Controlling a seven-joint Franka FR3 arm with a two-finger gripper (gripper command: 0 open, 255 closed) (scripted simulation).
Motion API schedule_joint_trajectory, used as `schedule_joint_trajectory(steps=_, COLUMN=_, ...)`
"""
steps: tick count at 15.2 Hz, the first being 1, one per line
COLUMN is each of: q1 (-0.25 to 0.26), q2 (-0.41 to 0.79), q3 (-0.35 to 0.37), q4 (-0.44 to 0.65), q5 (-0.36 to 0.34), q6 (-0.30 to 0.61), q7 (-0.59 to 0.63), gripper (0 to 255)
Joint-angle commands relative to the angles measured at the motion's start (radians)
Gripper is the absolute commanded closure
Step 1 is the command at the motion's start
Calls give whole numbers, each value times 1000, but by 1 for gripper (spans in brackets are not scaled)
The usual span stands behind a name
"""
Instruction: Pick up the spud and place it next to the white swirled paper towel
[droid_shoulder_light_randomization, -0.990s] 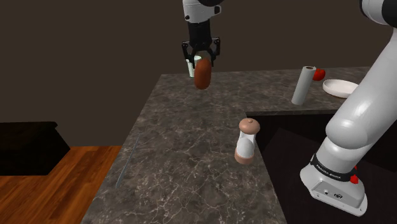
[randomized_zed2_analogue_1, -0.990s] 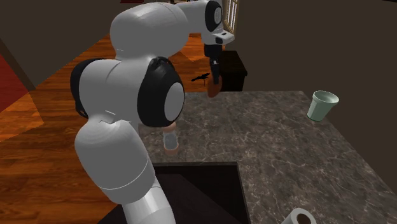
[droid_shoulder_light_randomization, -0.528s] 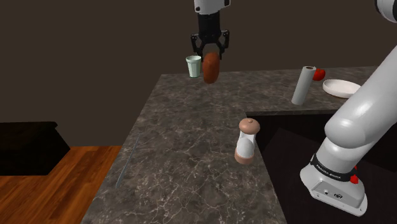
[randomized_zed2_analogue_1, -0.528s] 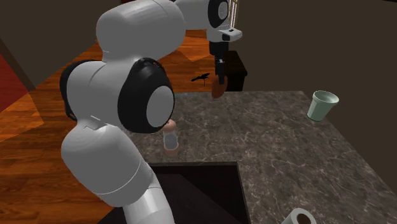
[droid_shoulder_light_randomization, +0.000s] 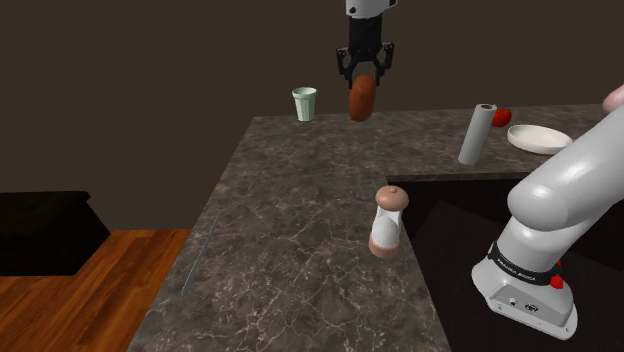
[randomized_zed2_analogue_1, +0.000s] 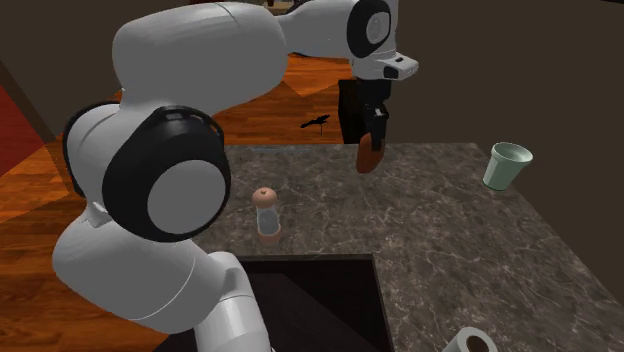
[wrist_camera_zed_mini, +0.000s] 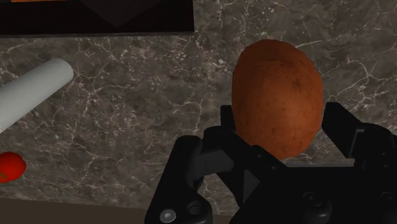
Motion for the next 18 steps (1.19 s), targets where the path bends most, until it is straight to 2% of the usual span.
schedule_joint_trajectory(steps=1, q1=-16, q2=-24, q3=-38, q4=-29, q5=1, q6=10, q7=-56, gripper=255)
schedule_joint_trajectory(steps=9, q1=-77, q2=-79, q3=-183, q4=-100, q5=-20, q6=40, q7=-259, gripper=255)
schedule_joint_trajectory(steps=18, q1=-153, q2=-57, q3=-336, q4=-94, q5=-59, q6=74, q7=-475, gripper=255)
